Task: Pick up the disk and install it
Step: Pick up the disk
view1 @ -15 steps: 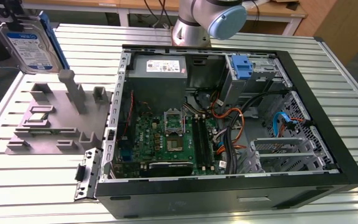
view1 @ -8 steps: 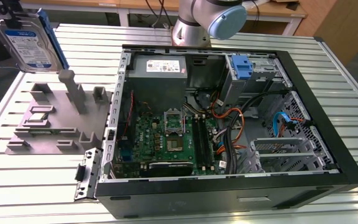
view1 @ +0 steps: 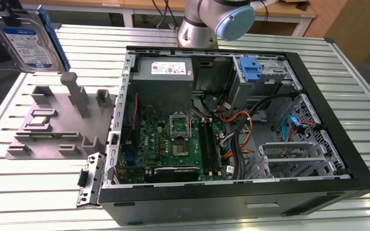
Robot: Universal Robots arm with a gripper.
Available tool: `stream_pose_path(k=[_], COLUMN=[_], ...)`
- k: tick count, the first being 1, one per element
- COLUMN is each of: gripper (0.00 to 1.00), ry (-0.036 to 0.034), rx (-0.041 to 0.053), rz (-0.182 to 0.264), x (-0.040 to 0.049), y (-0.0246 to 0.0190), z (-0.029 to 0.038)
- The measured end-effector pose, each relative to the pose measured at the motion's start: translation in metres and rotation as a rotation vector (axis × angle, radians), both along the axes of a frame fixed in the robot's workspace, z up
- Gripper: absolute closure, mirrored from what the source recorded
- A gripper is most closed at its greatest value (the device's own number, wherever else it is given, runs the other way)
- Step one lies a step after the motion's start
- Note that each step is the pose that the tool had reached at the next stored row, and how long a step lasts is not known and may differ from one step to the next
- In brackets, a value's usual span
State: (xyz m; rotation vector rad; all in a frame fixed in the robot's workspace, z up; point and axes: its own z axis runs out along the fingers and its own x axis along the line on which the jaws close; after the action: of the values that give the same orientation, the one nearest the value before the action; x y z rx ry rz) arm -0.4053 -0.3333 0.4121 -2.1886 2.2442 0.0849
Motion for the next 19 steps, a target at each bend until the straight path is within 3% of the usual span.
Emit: stream_pose_path(k=[19], gripper=[0.65], ry=[-0.0001], rx=[0.0], rz=[0.0], x=[0.0], y=[0.0], z=[0.0065])
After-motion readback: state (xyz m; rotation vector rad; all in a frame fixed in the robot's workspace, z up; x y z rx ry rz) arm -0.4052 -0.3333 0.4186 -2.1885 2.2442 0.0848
